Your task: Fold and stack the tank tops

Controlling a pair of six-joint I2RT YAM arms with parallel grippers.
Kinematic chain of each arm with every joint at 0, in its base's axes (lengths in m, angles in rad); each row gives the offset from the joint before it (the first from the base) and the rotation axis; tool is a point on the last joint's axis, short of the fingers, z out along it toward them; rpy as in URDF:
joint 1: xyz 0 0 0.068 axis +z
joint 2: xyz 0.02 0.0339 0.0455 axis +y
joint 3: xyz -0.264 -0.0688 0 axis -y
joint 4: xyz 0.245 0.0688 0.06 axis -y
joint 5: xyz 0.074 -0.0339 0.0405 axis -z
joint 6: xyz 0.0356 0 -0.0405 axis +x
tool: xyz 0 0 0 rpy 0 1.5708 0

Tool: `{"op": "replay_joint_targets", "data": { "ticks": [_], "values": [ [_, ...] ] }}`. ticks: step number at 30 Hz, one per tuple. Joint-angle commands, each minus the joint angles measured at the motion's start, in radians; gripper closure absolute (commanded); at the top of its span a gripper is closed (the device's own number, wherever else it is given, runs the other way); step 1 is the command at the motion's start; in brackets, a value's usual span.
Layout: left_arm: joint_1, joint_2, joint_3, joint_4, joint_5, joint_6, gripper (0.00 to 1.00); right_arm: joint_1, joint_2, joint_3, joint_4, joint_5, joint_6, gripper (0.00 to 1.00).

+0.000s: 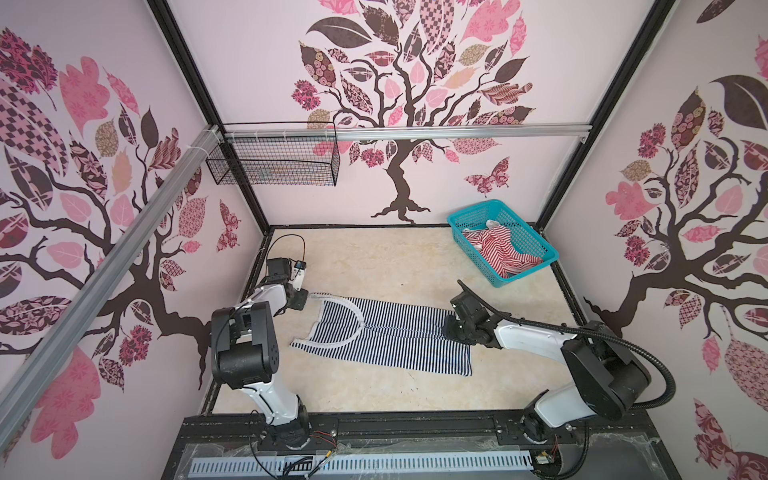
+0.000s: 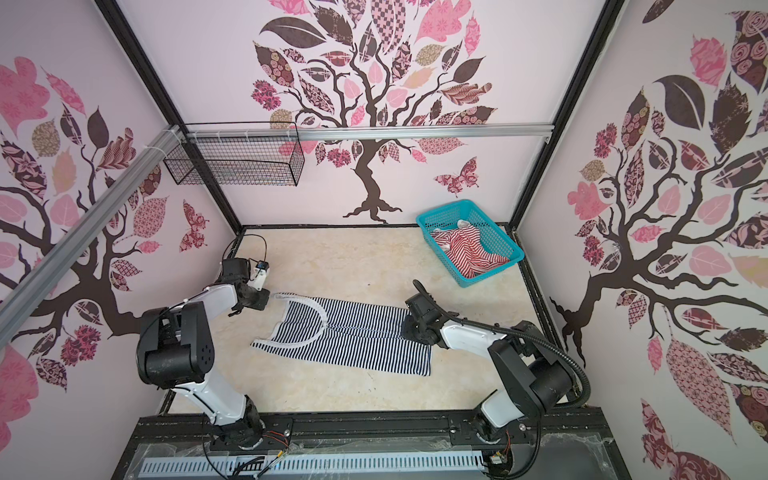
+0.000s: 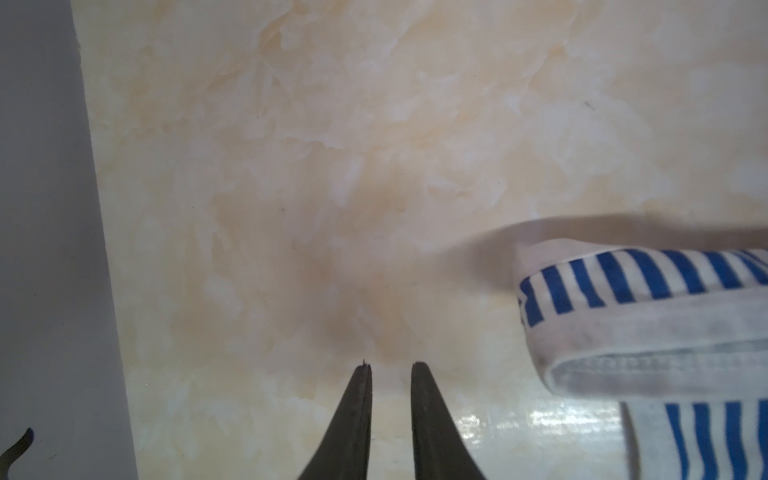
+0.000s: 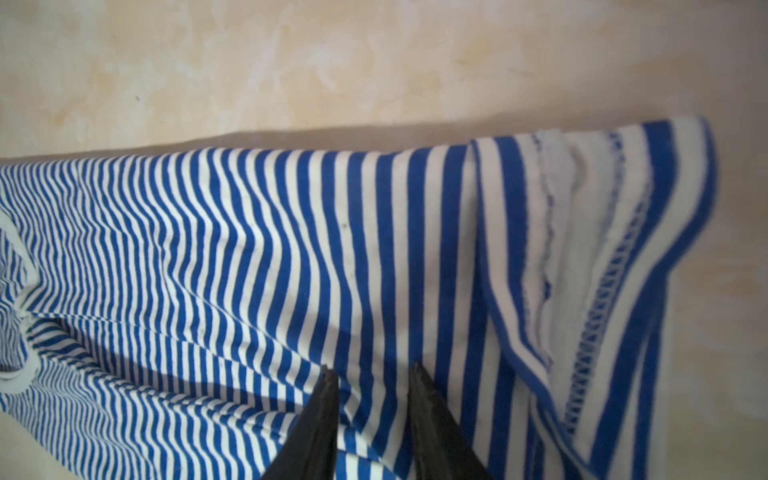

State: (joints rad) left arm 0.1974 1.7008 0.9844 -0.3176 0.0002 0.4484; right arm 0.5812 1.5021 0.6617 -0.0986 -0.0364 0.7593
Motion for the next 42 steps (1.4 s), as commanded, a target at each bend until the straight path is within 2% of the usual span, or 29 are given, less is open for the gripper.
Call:
{"op": "replay_joint_targets", "data": {
  "ticks": [1, 4, 10, 17, 21, 27, 32, 35, 37, 42],
  "values": [
    [0.009, -0.093, -0.009, 0.007, 0.118, -0.039, 0.76, 0.001, -0.008, -0.016, -0.099, 0.015, -0.008, 0.65],
    [-0.029, -0.117, 0.057, -0.066, 0.226, -0.102, 0.72, 0.001, -0.006, -0.011, -0.102, 0.018, -0.008, 0.65],
    [-0.189, -0.012, 0.205, -0.174, 0.263, -0.129, 0.71, 0.002, 0.011, -0.01, -0.08, 0.004, 0.002, 0.64],
    [-0.207, 0.174, 0.327, -0.262, 0.324, -0.153, 0.71, 0.001, -0.009, -0.004, -0.09, 0.003, 0.006, 0.61],
    [-0.207, 0.209, 0.298, -0.292, 0.313, -0.131, 0.71, 0.001, -0.016, -0.007, -0.093, -0.002, 0.008, 0.6],
    [-0.207, 0.138, 0.162, -0.252, 0.245, -0.095, 0.72, 0.002, -0.02, -0.01, -0.099, 0.003, 0.006, 0.59],
    [-0.206, 0.104, 0.126, -0.225, 0.194, -0.104, 0.71, 0.001, -0.007, -0.017, -0.087, -0.002, 0.01, 0.58],
    [-0.206, 0.113, 0.159, -0.248, 0.145, -0.129, 0.72, 0.0, -0.006, -0.017, -0.082, -0.01, 0.011, 0.58],
    [-0.205, 0.086, 0.159, -0.255, 0.163, -0.134, 0.72, 0.002, -0.012, -0.017, -0.085, -0.006, 0.009, 0.58],
    [-0.211, 0.009, 0.165, -0.29, 0.295, -0.164, 0.7, 0.002, -0.035, -0.01, -0.101, -0.005, 0.002, 0.57]
  ]
}}
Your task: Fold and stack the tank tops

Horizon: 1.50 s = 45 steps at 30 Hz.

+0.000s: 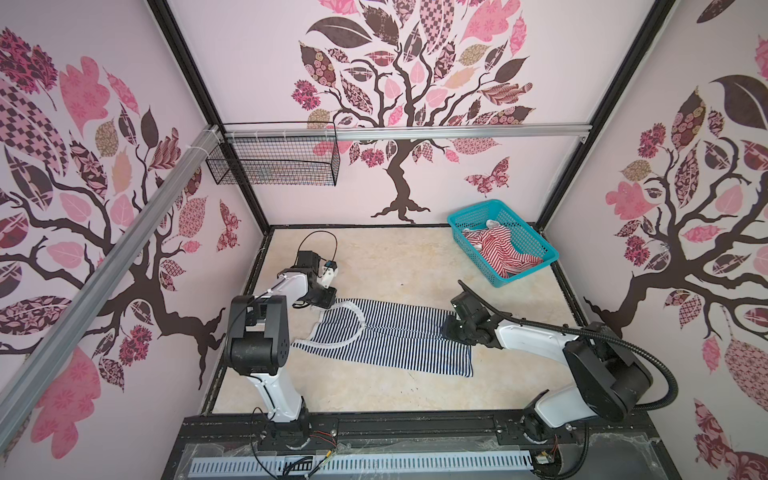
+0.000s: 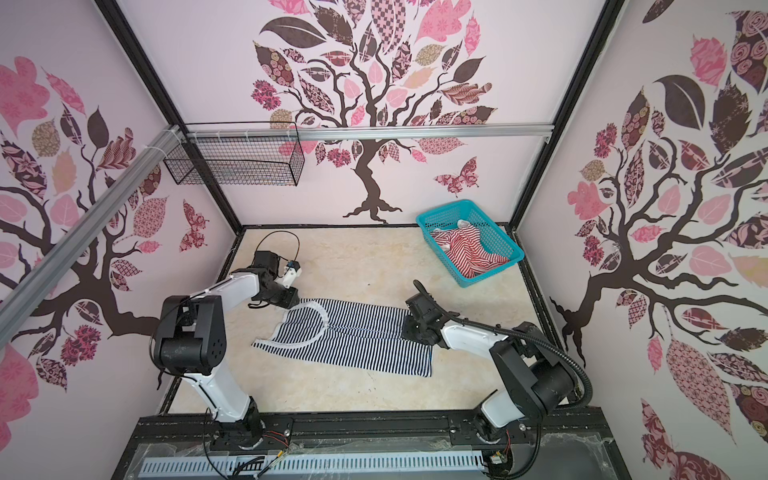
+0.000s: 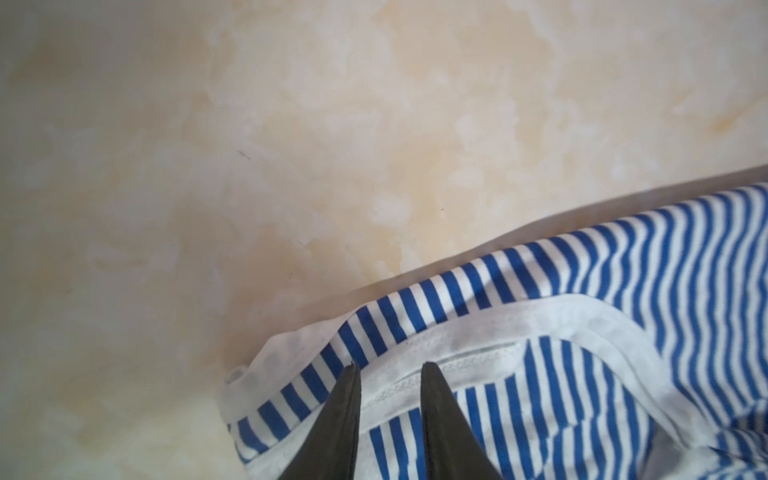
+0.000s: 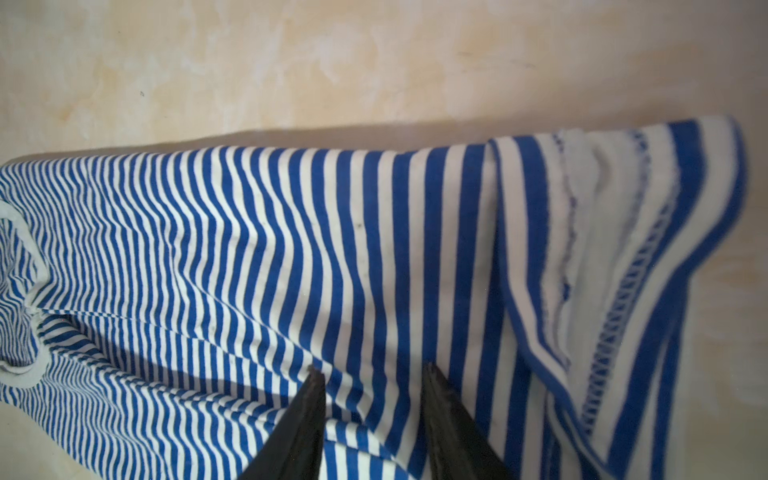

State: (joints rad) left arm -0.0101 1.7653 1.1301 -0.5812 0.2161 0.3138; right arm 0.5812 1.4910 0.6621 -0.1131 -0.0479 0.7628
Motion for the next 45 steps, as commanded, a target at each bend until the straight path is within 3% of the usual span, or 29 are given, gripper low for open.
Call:
{"op": "replay_joint_targets", "data": {
  "ticks": [1, 6, 11, 17, 23, 31, 36, 41, 43, 45],
  "values": [
    [-0.005, -0.058, 0.028, -0.045, 0.101, -0.033, 0.7, 0.002, -0.029, -0.009, -0.087, 0.006, -0.003, 0.57],
    [-0.026, -0.026, 0.07, -0.125, 0.194, -0.029, 0.7, 0.002, -0.04, 0.006, -0.099, 0.018, -0.011, 0.55],
    [-0.077, 0.044, 0.093, -0.198, 0.179, 0.007, 0.69, 0.002, -0.03, 0.003, -0.107, 0.015, -0.013, 0.54],
    [-0.146, 0.089, 0.088, -0.175, 0.087, 0.006, 0.69, 0.003, -0.06, -0.046, -0.103, -0.005, 0.005, 0.55],
    [-0.165, 0.178, 0.209, -0.178, -0.069, -0.015, 0.69, 0.013, -0.121, -0.107, -0.099, -0.016, 0.038, 0.56],
    [-0.178, 0.435, 0.622, -0.305, -0.105, -0.025, 0.69, 0.111, -0.128, -0.127, -0.082, 0.008, 0.11, 0.57],
    [-0.216, 0.679, 1.037, -0.411, -0.151, -0.019, 0.69, 0.228, -0.066, -0.097, -0.022, 0.024, 0.192, 0.59],
    [-0.273, 0.947, 1.521, -0.553, -0.235, 0.001, 0.69, 0.378, 0.113, 0.062, 0.006, 0.045, 0.256, 0.59],
    [-0.286, 0.96, 1.568, -0.55, -0.306, 0.005, 0.69, 0.426, 0.184, 0.147, -0.023, 0.06, 0.264, 0.59],
    [-0.279, 0.886, 1.477, -0.51, -0.283, -0.01, 0.7, 0.456, 0.219, 0.182, -0.039, 0.08, 0.278, 0.59]
  ]
}}
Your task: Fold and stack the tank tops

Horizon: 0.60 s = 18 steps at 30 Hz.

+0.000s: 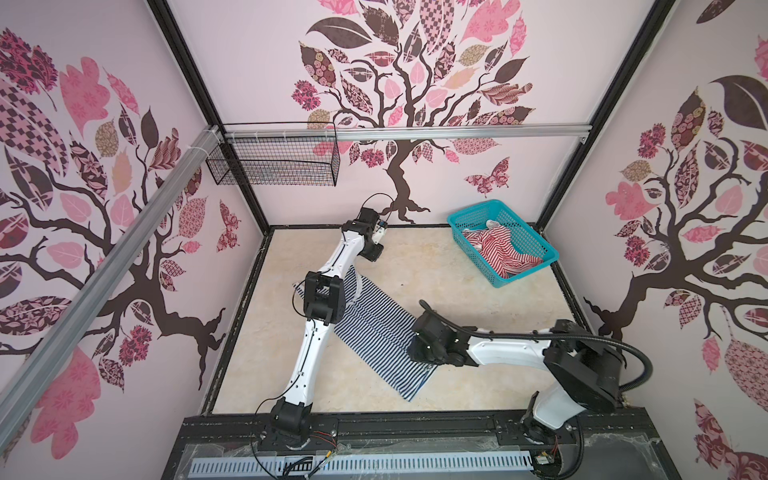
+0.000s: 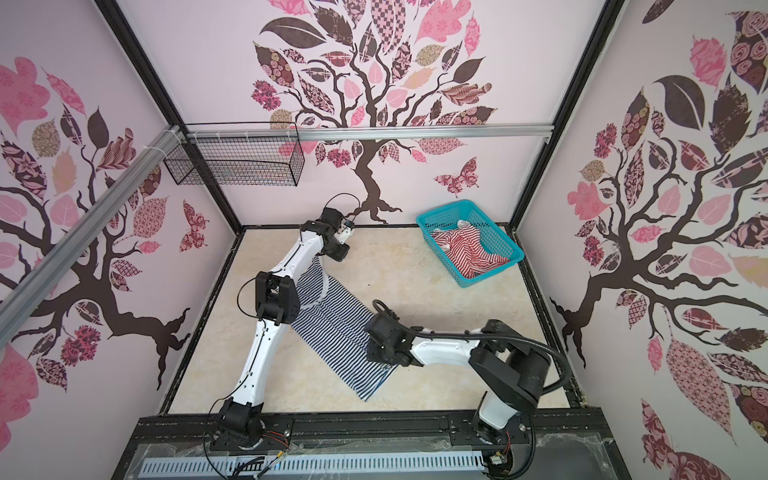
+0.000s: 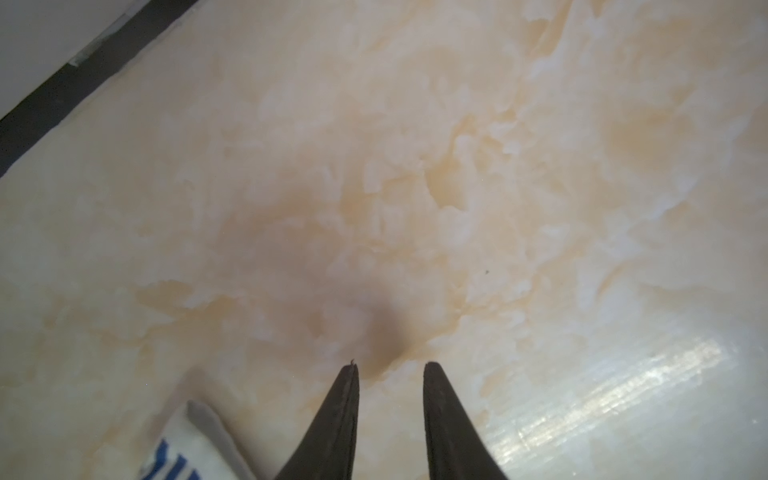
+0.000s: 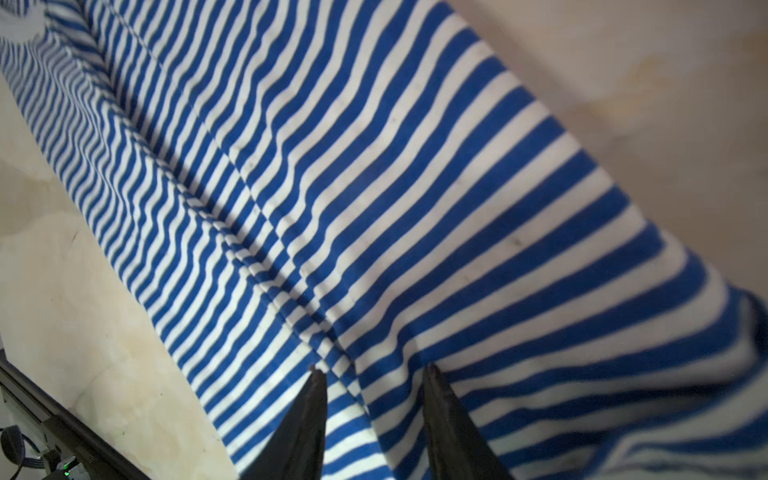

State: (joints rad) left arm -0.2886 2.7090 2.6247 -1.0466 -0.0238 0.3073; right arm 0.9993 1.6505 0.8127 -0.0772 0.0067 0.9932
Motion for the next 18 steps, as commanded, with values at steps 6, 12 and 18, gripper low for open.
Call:
{"op": "replay_joint_targets", "data": {
  "ticks": [6, 12, 18],
  "values": [
    [0.01, -0.266, -0.385, 0.171, -0.047, 0.065, 0.66, 0.042, 0.074, -0.009, -0.032, 0.015, 0.077, 0.59],
    [0.061, -0.227, -0.32, 0.162, -0.105, 0.109, 0.65, 0.042, 0.046, -0.021, -0.098, 0.068, 0.065, 0.56],
    [0.052, -0.188, -0.291, 0.206, -0.127, 0.176, 0.64, 0.042, 0.012, -0.06, -0.081, 0.069, 0.079, 0.55]
  ]
}}
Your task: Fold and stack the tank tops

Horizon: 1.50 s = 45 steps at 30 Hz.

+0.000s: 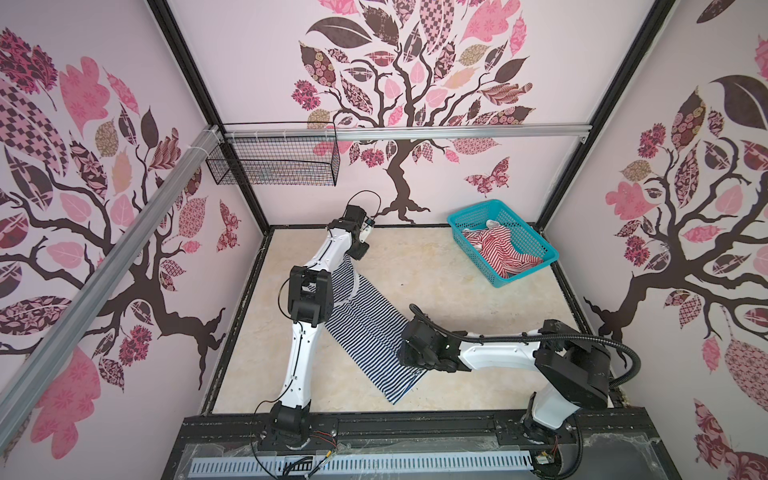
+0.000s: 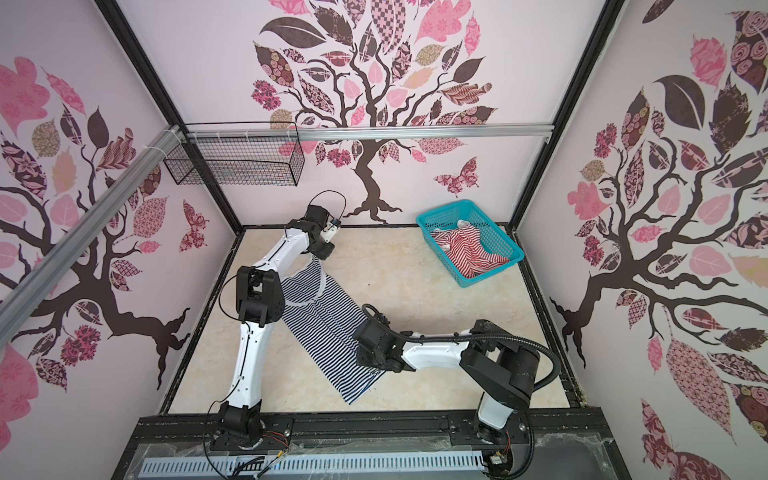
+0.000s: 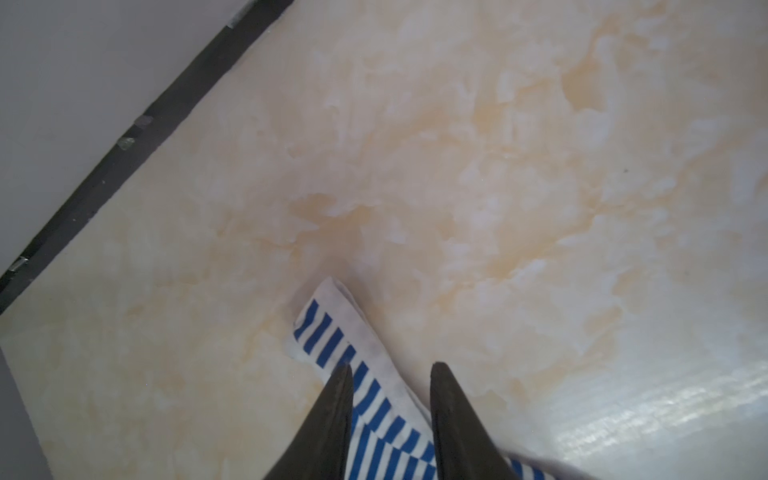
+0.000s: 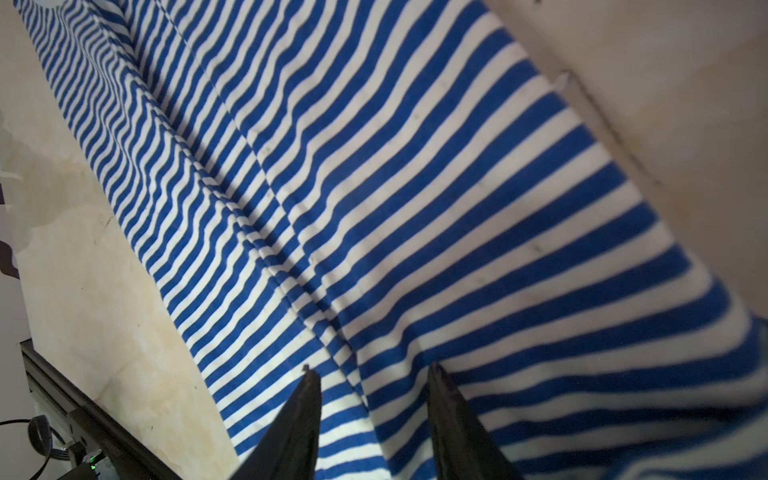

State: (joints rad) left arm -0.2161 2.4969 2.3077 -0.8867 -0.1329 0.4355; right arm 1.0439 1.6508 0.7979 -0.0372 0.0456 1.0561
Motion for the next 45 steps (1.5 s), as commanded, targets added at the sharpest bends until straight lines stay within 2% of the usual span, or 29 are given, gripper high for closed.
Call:
{"op": "replay_joint_targets", "data": {
  "ticks": [1, 6, 9, 15, 25, 34, 45],
  "values": [
    [-0.026, 0.024, 0.017, 0.067, -0.038, 0.057, 0.64, -0.002, 0.013, -0.045, -0.119, 0.029, 0.018, 0.55],
    [-0.07, 0.018, -0.081, 0.256, -0.261, 0.144, 0.6, -0.002, 0.002, -0.057, -0.107, 0.033, 0.027, 0.54],
    [-0.075, 0.03, -0.085, 0.277, -0.272, 0.159, 0.57, -0.002, -0.002, -0.063, -0.11, 0.037, 0.03, 0.54],
    [-0.073, 0.123, 0.015, 0.23, -0.315, 0.179, 0.57, -0.002, -0.023, -0.089, -0.11, 0.041, 0.039, 0.54],
    [-0.067, 0.105, -0.06, 0.255, -0.426, 0.197, 0.57, -0.004, -0.039, -0.1, -0.117, 0.059, 0.038, 0.53],
    [-0.033, -0.023, -0.169, 0.221, -0.405, 0.127, 0.57, -0.005, -0.02, -0.086, -0.101, 0.056, 0.032, 0.53],
    [0.042, -0.272, -0.51, 0.36, -0.315, 0.051, 0.58, -0.005, 0.011, -0.065, -0.086, 0.036, 0.021, 0.53]
  ]
}}
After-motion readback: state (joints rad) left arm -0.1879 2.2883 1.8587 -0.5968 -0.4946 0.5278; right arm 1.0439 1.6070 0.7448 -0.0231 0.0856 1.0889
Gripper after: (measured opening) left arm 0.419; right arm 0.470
